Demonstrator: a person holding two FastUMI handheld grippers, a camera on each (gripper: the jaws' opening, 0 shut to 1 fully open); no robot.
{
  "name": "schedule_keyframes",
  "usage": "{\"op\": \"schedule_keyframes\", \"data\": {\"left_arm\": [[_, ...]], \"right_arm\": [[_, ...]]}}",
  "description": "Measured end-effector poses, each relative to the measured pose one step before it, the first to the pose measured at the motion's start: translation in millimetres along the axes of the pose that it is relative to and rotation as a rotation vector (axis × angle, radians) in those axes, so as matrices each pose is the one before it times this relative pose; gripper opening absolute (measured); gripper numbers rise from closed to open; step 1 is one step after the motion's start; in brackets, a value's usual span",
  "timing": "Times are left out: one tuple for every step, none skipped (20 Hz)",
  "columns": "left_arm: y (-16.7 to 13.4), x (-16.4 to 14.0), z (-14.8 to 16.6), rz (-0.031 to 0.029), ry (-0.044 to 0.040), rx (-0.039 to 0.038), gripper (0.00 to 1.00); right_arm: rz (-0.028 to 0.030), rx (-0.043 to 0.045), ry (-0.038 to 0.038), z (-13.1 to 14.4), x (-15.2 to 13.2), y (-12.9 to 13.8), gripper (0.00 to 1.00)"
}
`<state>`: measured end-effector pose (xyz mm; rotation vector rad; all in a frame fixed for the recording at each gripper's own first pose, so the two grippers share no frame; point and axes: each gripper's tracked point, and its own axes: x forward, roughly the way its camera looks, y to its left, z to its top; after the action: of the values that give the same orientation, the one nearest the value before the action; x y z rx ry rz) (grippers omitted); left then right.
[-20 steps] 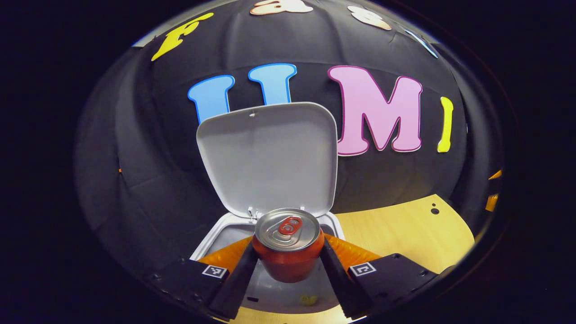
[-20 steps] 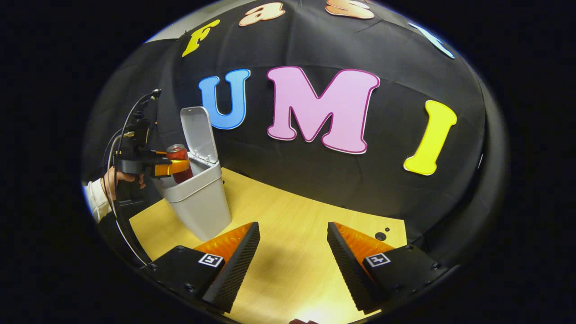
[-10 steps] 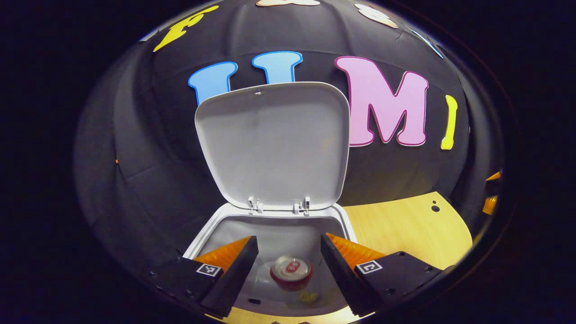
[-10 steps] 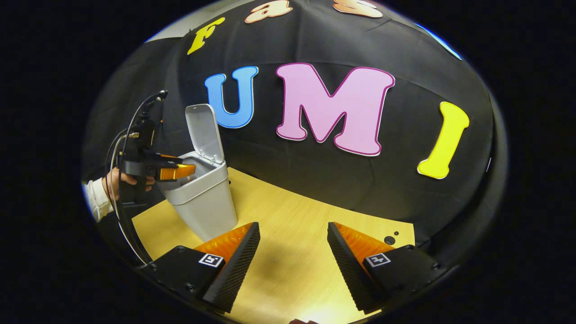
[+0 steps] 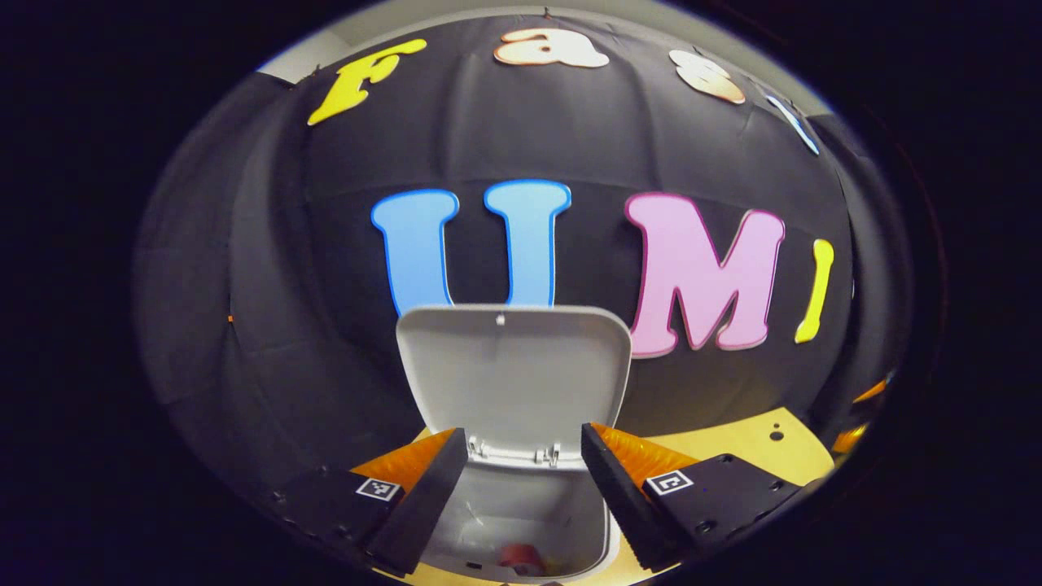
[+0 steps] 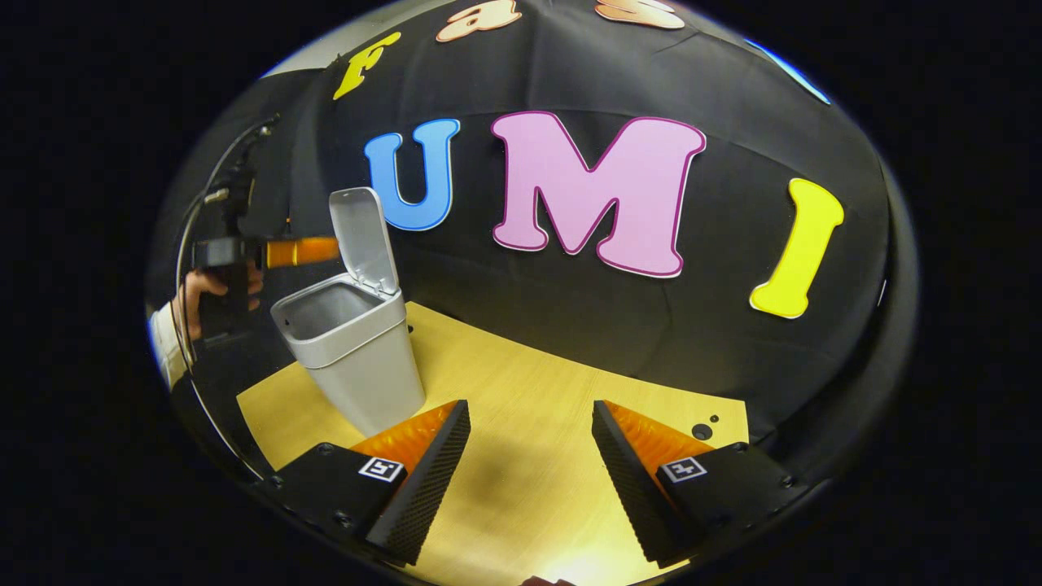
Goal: Press the lid of the desktop garbage bin to open it, pick up the crumpled paper on the desktop and throw it into the bin, then pick up the pop can on the desktop and drop it into the bin, and finally close the garbage bin lid.
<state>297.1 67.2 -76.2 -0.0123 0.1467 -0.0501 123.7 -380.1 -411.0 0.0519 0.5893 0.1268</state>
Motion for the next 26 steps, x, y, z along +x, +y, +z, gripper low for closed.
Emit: {"op": "schedule_keyframes", "data": {"left_arm": [[-2.33,-3.79,29.11,-0.03113,-0.07137,-0.04164,0.94],[-3.82,0.19,28.59,-0.02773,-0.06374,-0.03169,0.93],[-2.17,0.84,23.72,-0.02268,-0.04769,-0.00831,0.93],[1.09,0.96,19.26,-0.01145,-0.03096,0.02204,0.93],[3.89,1.63,15.69,0.00005,-0.03254,0.04903,0.93],[4.54,5.25,12.11,-0.00244,-0.02653,0.05249,0.93],[0.57,4.31,7.69,-0.00492,-0.01352,0.04301,0.93],[-1.53,6.43,1.58,-0.01192,0.00325,0.03643,0.93],[-1.1,7.41,-2.95,-0.00344,0.00722,0.02561,0.93],[-2.59,8.71,-7.69,-0.01151,0.0241,0.0033,0.92],[-3.01,8.03,-13.05,-0.00388,0.03664,-0.00353,0.92],[0.95,8.01,-13.99,0.00603,0.03295,0.00042,0.92],[2.16,10.34,-8.64,0.0022,0.01324,-0.00564,0.92],[-0.13,10.7,-5.77,-0.00384,0.01178,-0.00214,0.93],[2.25,7.69,-4.76,0.0024,0.00941,-0.00433,0.93],[2.49,6.36,-1.72,0.003,0.00571,-0.00358,0.93],[3.01,7.07,-4.13,0.00672,0.00629,-0.00639,0.93],[2.09,5.02,-0.86,0.00325,0.00044,-0.00346,0.93],[2.32,4.28,-5.2,0.00325,0.01383,0.00531,0.87],[0.56,3.03,-11.35,-0.00198,0.03009,0.006,0.93],[-1.32,0.74,-14.03,-0.00762,0.05228,0.00423,0.93],[-1.44,0.15,-16.4,-0.00415,0.06092,-0.00265,0.93],[-2.87,-2.94,-5.67,-0.00567,0.02582,-0.02061,0.93],[1.5,-4.9,-0.64,-0.00718,0.00791,-0.00931,0.97],[-1.81,-7.58,-4.09,-0.01104,0.02109,0.00254,0.97],[0.2,-8.42,-5.72,-0.00398,0.01363,0.00157,0.97]], "right_arm": [[-0.00348,0.00657,0.00301,-1.62,0.21,-1.2,0.98],[-0.00208,0.00713,0.00282,-0.58,0.17,-0.54,0.98],[-0.00116,0.00649,0.00092,-0.65,0.45,0.45,0.98],[-0.00031,0.00647,0.00052,0.14,-0.04,0.67,0.98],[0.00351,0.00367,0.00057,-0.64,0.17,2.92,0.98],[0.00101,-0.00034,-0.00494,1.64,-2.26,1.52,0.98],[-0.00151,-0.00364,-0.00999,2.26,-2.08,1.01,0.98],[-0.00282,-0.00805,-0.00937,0.52,-2.73,1.23,0.98],[-0.00436,-0.00764,-0.00921,2.26,-4.24,-0.51,0.98],[-0.00203,-0.00294,-0.00527,0.57,-4.74,0.21,0.98],[0.00105,0.00377,-0.00292,1.11,-4.25,0.77,0.98],[-0.00149,0.00352,-0.00153,-0.14,-4.89,0.26,0.98],[-0.00527,0.00338,-0.00219,0.11,-4.54,-1.96,0.98],[-0.00658,0.0008,-0.00013,-0.91,-3.25,-2.95,0.98],[-0.00926,0.00016,-0.00011,-0.91,-2.8,-3.58,0.98],[-0.01174,-0.00111,-0.00159,-1.47,-3.43,-4.89,0.98],[-0.01375,0.0001,-0.0005,-1.78,-3.04,-4.7,0.98],[-0.01488,0.00454,0.00029,-2.6,-2.51,-5.76,0.98],[-0.01014,0.00969,0.00497,-3.9,-1.27,-3.87,0.98],[-0.00681,0.01388,0.00604,-4.01,-2.81,-2.51,0.98],[-0.00467,0.01312,0.00458,-2.38,-0.76,-2.49,0.98],[-0.0071,0.00883,0.00014,-1.79,-2.15,-2.07,0.98],[-0.01061,0.00293,-0.00134,-0.05,-1.57,-3.14,0.98],[-0.01001,0.00304,-0.00085,-0.15,-0.54,-3.69,0.98],[-0.00296,0.00724,0.00024,0.15,-0.58,-0.89,0.98],[0.00183,0.01104,0.00016,0.32,-0.26,0.95,0.98]]}}
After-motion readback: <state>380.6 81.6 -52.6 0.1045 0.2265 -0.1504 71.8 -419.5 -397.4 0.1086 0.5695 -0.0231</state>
